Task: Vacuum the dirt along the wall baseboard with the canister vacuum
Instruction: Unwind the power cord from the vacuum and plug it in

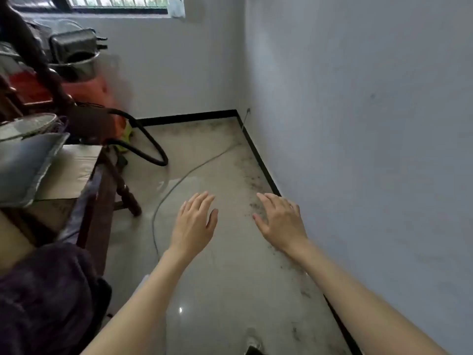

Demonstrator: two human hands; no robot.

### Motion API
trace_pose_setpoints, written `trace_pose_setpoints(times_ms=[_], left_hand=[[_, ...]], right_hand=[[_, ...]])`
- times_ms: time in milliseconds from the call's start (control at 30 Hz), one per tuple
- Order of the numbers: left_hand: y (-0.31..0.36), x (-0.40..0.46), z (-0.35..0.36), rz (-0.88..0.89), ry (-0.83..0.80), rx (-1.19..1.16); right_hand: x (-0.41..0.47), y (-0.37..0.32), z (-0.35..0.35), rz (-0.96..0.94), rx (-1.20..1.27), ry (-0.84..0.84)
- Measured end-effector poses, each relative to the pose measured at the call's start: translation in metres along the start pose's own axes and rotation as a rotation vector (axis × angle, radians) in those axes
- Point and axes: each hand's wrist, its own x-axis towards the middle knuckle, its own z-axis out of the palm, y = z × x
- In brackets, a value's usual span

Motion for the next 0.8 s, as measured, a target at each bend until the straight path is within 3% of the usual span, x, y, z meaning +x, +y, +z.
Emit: trace_pose_setpoints(times_ms=[367, 800], left_hand=[[-0.079, 0.126, -0.006, -0.276, 0.138, 0.054], [-0.240, 0.308, -0.026, -0.380, 0.169, 0.050]], right_hand=[[0.209, -0.014, 0.007, -0.290, -0.005, -0.056], [0.459, -0.111, 0.042, -0.401, -0.004, -0.051]])
